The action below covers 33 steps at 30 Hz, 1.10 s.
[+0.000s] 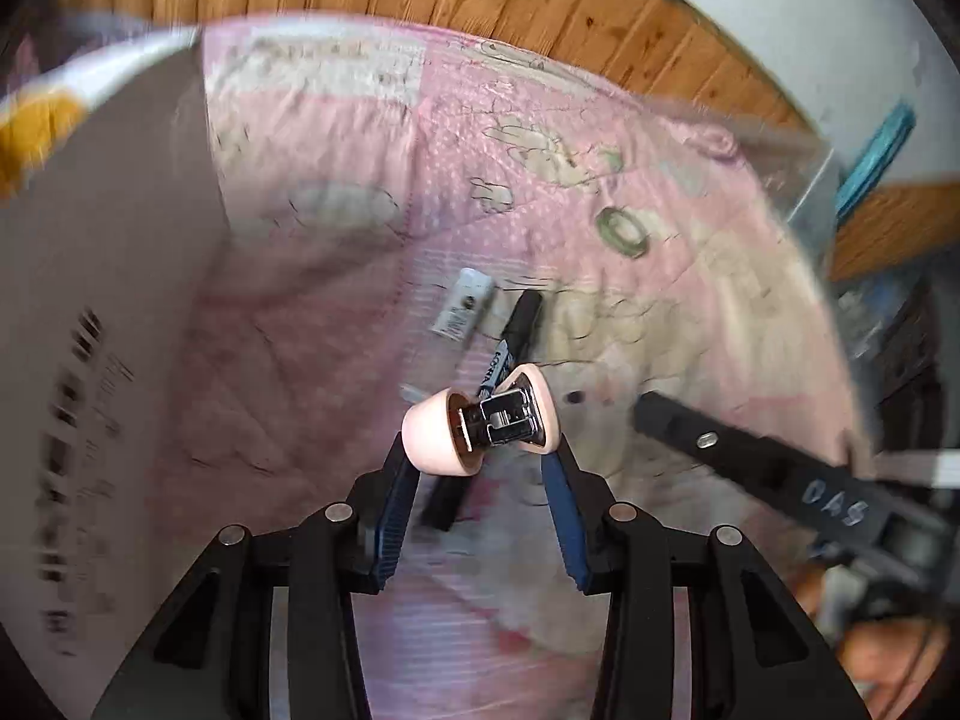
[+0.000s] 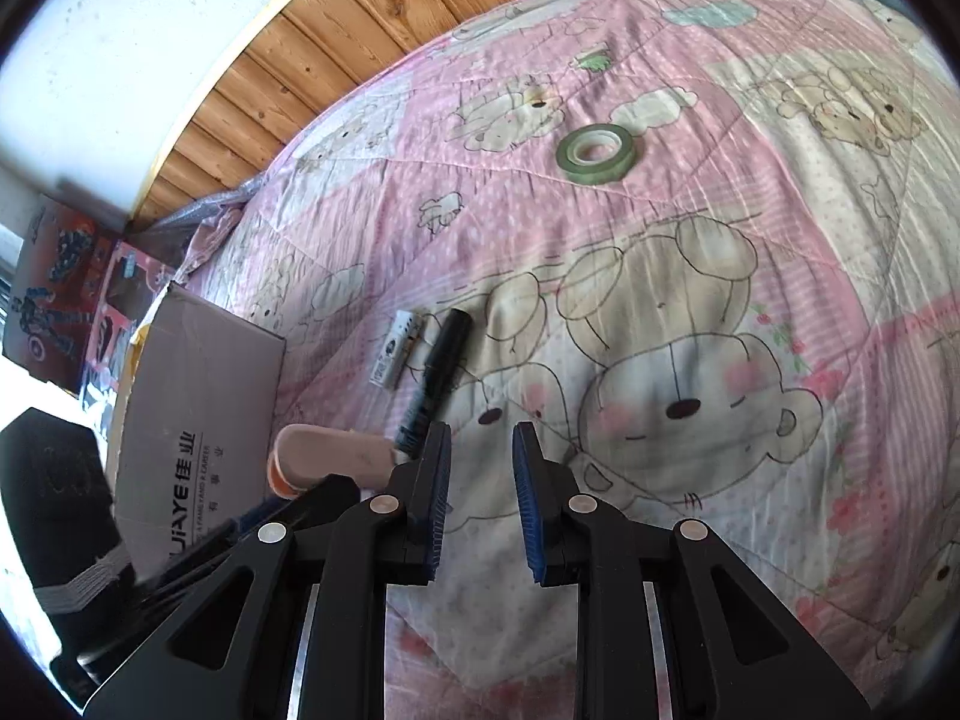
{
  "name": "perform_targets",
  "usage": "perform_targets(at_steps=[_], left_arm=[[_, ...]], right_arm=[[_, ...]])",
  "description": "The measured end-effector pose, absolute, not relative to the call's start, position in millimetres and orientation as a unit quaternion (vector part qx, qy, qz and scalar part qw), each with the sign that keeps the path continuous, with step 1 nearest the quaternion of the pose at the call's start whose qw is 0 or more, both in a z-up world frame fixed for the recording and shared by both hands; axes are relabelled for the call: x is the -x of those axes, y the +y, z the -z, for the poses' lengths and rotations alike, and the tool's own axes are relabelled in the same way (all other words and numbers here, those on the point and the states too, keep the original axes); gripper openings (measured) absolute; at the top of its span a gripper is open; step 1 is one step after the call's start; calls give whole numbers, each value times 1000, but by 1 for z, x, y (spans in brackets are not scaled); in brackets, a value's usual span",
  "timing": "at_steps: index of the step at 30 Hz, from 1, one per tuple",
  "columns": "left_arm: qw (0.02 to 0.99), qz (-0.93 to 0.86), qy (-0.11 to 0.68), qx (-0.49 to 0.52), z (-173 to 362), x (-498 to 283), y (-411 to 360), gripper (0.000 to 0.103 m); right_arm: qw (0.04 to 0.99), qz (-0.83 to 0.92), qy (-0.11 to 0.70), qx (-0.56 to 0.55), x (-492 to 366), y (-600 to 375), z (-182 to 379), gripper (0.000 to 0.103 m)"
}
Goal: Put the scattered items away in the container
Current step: 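Grasp the pink stapler with the left tool and lift it while the right tool nears the marker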
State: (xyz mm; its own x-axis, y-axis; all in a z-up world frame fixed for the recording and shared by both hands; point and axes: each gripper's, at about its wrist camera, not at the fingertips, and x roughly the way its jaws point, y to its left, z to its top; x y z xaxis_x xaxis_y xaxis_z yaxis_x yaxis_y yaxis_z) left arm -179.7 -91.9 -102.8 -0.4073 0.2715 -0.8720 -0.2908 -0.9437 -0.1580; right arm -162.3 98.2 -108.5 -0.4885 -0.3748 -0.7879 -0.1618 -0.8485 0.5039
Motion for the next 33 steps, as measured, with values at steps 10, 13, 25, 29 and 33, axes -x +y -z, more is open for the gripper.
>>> perform_targets(at_steps=[10,13,25,29,33], left_arm=[[282,-815,1,507,109,146,-80,42],[277,-787,-63,547,128,153,-92,43],[241,-799,-23,550,133,147,-79,40],[230,-827,63,509,125,124,-53,38],[262,-837,83,474,117,108,-41,37]], right_arm=[[34,812,-313,-492,140,141,103,24],[41,805,-318,-499,140,141,108,25],[63,810,-294,-504,128,124,105,25],[50,809,-301,-502,120,135,105,25],[45,808,-310,-499,113,142,104,25]])
